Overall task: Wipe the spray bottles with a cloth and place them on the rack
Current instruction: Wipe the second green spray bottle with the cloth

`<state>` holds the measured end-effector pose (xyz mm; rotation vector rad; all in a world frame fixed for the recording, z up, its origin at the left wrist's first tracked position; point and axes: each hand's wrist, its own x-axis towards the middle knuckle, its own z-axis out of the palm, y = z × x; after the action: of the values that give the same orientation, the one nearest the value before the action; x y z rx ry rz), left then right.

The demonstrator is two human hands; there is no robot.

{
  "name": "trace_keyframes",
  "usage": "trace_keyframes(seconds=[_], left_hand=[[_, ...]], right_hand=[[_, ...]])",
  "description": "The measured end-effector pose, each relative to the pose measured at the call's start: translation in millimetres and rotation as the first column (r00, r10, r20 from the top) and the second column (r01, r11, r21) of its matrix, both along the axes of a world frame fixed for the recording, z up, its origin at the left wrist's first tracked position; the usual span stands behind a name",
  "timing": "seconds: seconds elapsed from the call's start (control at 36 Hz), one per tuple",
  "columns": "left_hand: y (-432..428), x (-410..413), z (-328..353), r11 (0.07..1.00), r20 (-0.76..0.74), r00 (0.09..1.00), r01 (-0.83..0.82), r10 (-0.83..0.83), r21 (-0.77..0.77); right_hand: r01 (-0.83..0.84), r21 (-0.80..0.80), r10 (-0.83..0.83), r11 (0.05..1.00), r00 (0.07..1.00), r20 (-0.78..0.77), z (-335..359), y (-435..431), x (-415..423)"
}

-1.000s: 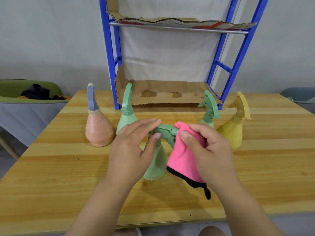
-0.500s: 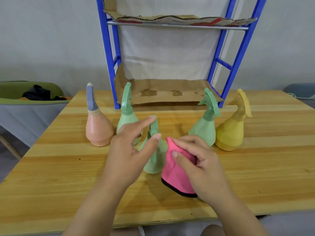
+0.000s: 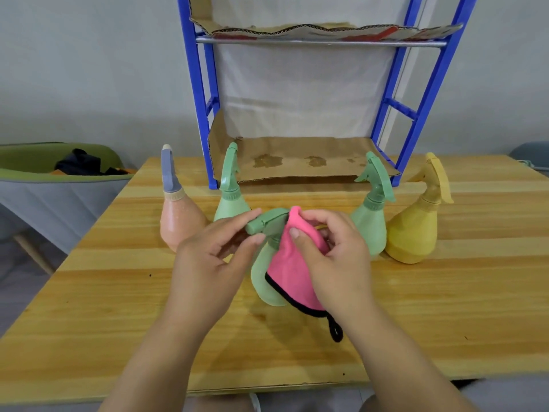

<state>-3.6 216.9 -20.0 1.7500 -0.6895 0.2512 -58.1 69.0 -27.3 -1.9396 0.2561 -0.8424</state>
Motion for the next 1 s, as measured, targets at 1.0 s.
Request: trace_keyframes(seconds=[1.0], left_hand=[[1, -2, 4, 0.993, -0.073, 0.996, 0.049, -0.057, -0.103]], right_hand=[[-0.045, -0.279, 0.119, 0.959, 0.961, 0.251, -37, 32, -6]])
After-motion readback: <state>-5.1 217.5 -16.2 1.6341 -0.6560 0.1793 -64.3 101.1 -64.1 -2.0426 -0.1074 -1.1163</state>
